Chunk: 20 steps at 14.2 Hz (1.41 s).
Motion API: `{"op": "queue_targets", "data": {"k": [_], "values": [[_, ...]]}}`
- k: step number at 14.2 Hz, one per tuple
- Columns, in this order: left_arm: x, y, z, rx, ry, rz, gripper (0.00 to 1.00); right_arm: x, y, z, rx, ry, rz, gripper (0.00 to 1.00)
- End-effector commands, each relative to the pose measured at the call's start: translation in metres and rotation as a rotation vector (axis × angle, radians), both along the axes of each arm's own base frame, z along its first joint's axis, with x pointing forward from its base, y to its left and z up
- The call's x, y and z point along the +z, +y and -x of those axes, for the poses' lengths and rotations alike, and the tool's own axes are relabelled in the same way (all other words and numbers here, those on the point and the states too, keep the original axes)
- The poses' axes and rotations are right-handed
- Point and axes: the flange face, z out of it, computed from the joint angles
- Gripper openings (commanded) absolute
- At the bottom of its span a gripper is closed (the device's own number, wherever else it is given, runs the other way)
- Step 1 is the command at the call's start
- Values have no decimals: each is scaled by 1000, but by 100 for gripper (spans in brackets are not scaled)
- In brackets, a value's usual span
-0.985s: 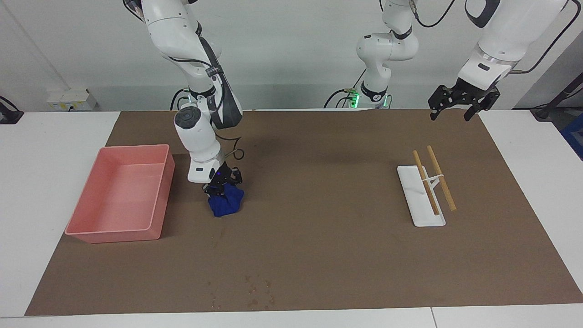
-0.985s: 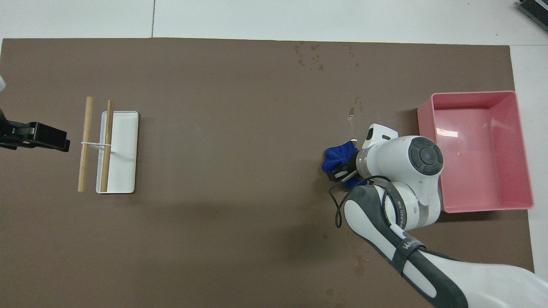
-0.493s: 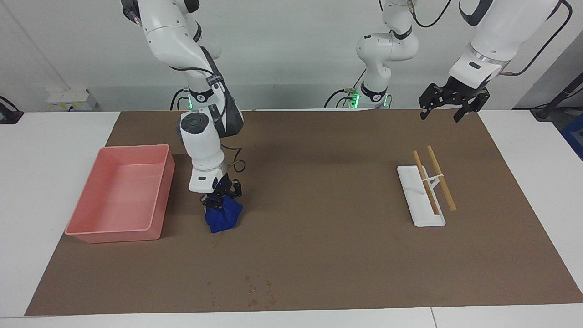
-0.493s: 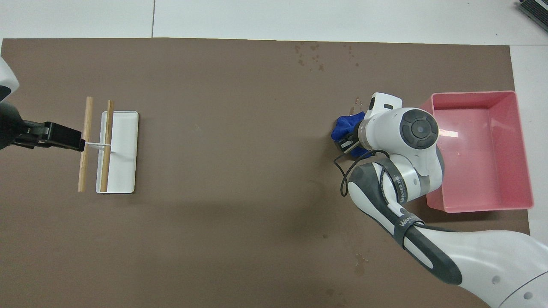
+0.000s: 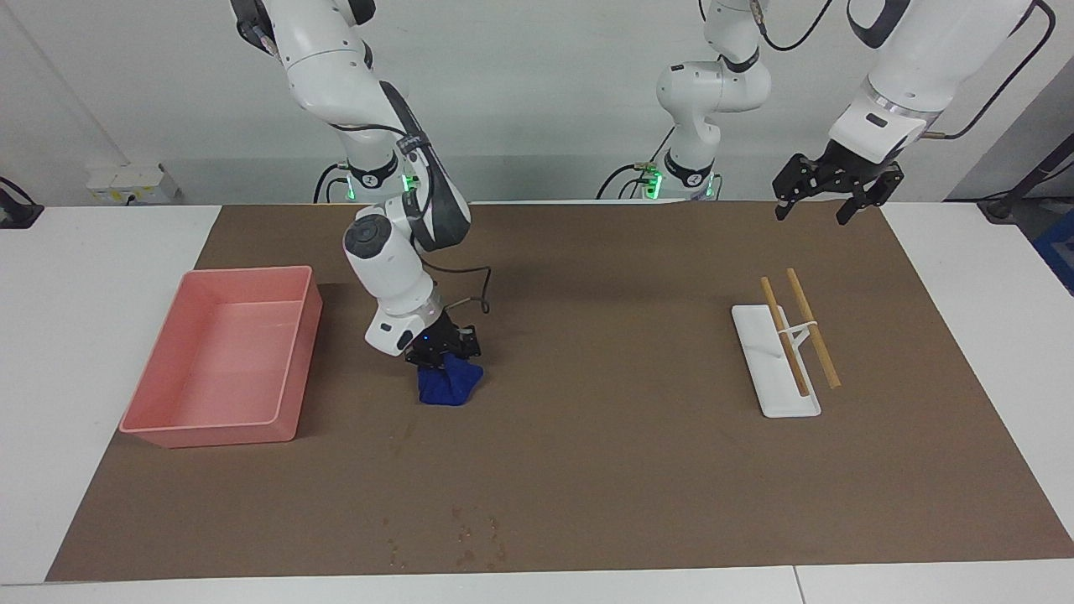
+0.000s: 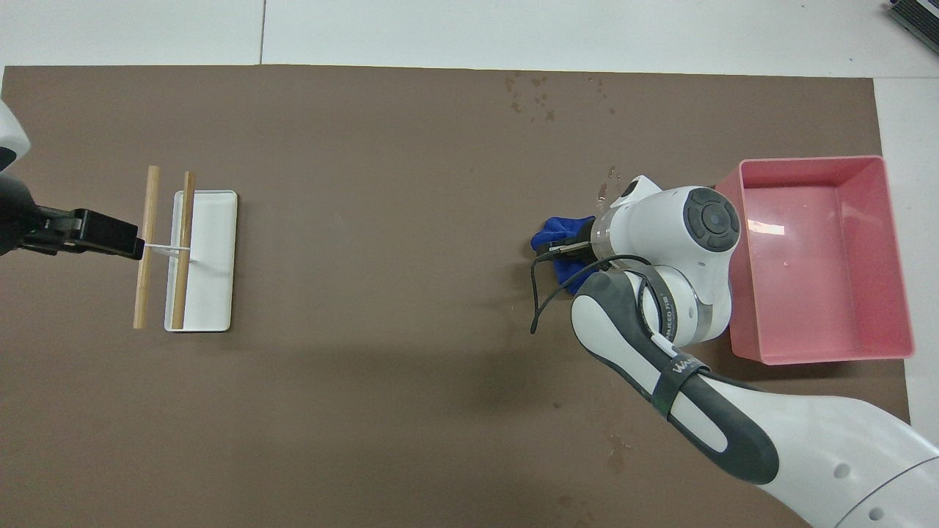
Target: Wipe water with towel using both arms
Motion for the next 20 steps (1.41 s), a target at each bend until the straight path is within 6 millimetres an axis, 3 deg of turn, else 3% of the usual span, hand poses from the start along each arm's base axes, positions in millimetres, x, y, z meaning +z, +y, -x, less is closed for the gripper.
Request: {"op": "queue_targets", "data": {"k": [1,3,5,7,11,13,15,17,18,20], "values": [[1,6,9,-2,0,-7,100,6,4,2,-44,33,-40,0],[3,7,8,1,-6,-2,100,9,6,1,-43,38,-47,0],[1,6,8,3,-5,-2,100,16,3,-5,64,9,-7,0],[2,7,8,6,-10,-2,100,25,-12,-16,197,-51,88,0],[-3,7,7,-11,-14,-67,100,55,-30,-35,291,-66,171,0],[-2,11,5,-15,-14,-96,100,72,-57,-45,346,-55,180,0],[0,16,0,-9,-9,-102,100,92,-80,-46,381,-37,190,0],[-7,21,-13,1,30,-97,100,122,-90,-38,384,-10,204,0],[-4,15,-11,-8,21,-85,100,137,-96,-34,384,3,211,0],[-17,14,4,-12,47,-94,100,176,-107,-23,406,32,228,0]]}}
